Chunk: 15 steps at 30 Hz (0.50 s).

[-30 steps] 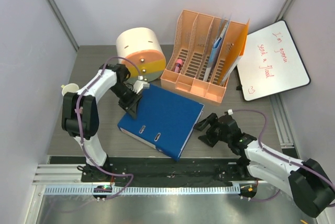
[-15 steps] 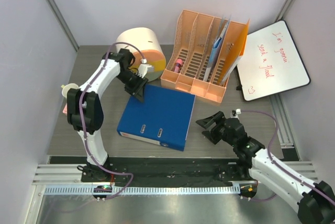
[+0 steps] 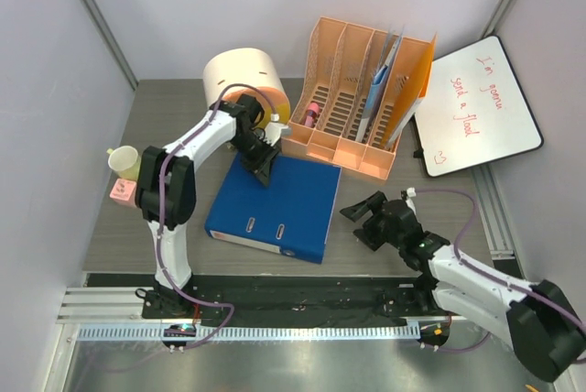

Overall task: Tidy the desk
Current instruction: Pick up the folder from the center of the board.

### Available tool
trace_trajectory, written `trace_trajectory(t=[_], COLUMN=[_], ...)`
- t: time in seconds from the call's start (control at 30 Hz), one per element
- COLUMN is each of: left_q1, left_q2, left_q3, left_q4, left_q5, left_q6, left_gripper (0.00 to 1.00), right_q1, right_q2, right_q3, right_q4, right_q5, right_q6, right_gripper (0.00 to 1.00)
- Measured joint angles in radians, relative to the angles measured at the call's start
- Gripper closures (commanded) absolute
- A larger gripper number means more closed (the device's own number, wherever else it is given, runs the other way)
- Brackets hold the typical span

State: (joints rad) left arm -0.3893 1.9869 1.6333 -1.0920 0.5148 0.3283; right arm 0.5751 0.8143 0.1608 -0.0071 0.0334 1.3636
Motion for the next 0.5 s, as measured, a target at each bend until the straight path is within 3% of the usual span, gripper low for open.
trace_trajectory(t=[0.3,0.5], left_q1=[-0.039,-0.08], left_q2=[0.004,0.004], left_q3=[-0.028,-0.041], left_q4=[0.049,0.061], left_q5=[-0.028,-0.036], left_q6=[-0.015,-0.016], left_gripper=[0.66,0.66], right_q1=[-0.042,-0.095], right_q2=[0.325,0.454], right_q3=[0.029,0.034], right_q4=[0.406,0.6], right_q5=[0.01,0.011], right_q6=[-0.018,-0.017], right_gripper=[0.09,0.07])
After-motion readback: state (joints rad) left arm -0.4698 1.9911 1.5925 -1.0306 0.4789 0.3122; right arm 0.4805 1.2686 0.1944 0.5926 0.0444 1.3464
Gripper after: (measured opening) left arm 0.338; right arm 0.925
